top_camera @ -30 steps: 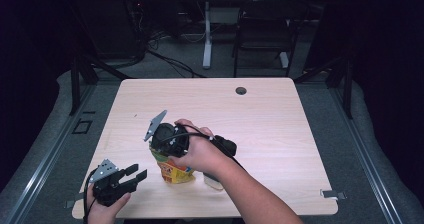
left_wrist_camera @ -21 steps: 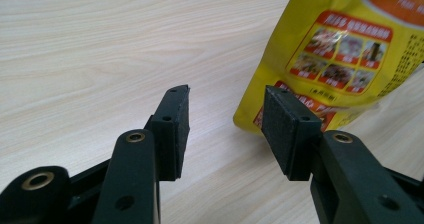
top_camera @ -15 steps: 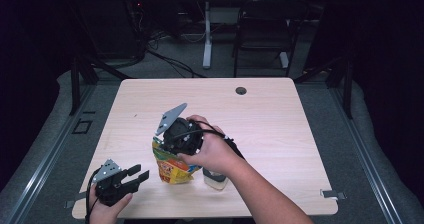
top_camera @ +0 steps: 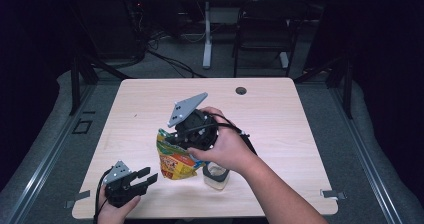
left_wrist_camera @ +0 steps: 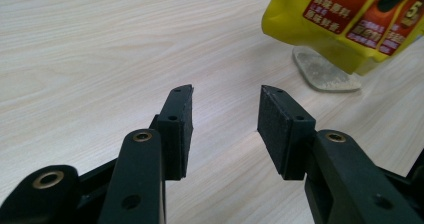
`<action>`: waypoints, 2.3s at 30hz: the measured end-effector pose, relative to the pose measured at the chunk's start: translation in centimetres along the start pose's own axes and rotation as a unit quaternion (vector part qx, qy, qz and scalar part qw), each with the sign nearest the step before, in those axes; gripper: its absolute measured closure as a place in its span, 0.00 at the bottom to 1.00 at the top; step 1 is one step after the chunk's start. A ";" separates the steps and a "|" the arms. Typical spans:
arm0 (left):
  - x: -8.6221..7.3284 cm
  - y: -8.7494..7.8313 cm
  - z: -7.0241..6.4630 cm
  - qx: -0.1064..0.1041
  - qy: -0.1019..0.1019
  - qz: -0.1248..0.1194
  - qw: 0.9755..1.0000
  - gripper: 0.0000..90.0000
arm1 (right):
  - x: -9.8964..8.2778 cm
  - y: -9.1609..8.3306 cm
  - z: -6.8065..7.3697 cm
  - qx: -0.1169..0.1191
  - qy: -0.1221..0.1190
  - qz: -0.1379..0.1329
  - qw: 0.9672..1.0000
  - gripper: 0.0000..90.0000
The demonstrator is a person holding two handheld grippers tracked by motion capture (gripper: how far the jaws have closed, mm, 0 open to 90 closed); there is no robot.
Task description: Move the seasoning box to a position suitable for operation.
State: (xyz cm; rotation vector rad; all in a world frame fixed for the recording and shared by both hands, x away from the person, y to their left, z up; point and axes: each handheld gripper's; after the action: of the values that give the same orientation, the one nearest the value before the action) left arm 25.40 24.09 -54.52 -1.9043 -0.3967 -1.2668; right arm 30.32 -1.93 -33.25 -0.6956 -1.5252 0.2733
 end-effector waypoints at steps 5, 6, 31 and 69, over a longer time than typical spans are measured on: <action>0.0 0.4 -0.3 -0.012 0.001 -0.013 1.000 0.64 | 0.3 -0.2 0.4 0.005 -0.005 0.000 1.000 1.00; 0.1 0.5 -0.3 -0.018 0.004 -0.009 1.000 0.64 | 0.4 -0.1 0.6 0.005 -0.005 0.001 1.000 1.00; 0.3 0.0 -0.8 -0.033 0.027 -0.052 0.998 0.65 | 1.3 -0.1 0.9 0.034 0.006 -0.023 0.999 1.00; 0.7 -2.0 -1.1 -0.005 0.058 -0.087 0.995 0.75 | -1.1 -0.7 -1.8 -0.004 0.003 0.006 1.000 1.00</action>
State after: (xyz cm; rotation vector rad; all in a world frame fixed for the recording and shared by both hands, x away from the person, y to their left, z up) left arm 23.75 24.47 -52.83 -1.8268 -0.5049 -1.4879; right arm 31.85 -3.53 -33.58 -0.7110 -1.5171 0.2749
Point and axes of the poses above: each handheld gripper's, and its own axes: y roughly forward along the jaws, x roughly out of its top, z roughly to its left, and after that the axes turned 6 degrees about -z, right-handed
